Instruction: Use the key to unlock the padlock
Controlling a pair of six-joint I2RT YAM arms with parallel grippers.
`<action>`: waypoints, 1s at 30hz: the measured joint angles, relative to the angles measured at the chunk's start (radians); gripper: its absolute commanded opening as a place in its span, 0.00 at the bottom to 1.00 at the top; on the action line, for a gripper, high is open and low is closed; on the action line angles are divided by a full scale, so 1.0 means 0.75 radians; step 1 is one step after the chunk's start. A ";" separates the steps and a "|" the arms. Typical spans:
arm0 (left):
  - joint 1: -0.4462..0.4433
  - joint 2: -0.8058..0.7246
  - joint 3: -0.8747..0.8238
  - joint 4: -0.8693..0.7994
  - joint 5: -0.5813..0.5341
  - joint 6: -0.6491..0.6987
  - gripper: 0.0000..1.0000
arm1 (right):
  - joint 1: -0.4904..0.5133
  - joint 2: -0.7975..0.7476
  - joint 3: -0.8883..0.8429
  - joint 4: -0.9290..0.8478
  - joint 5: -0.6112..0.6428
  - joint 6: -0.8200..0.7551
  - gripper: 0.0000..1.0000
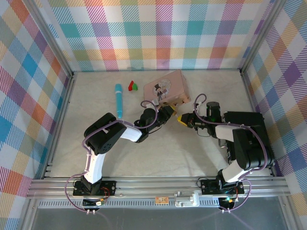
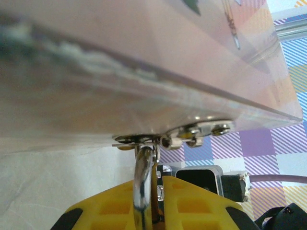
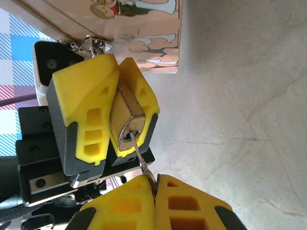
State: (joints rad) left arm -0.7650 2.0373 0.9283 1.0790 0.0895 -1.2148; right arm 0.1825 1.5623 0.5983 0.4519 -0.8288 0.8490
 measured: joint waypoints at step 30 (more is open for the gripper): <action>0.001 -0.003 -0.003 0.066 0.009 0.035 0.00 | -0.035 0.023 0.048 -0.018 -0.169 0.162 0.00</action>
State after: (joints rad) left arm -0.7647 2.0350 0.9260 1.1282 0.0963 -1.1889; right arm 0.1562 1.5799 0.6342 0.4381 -0.9554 0.9703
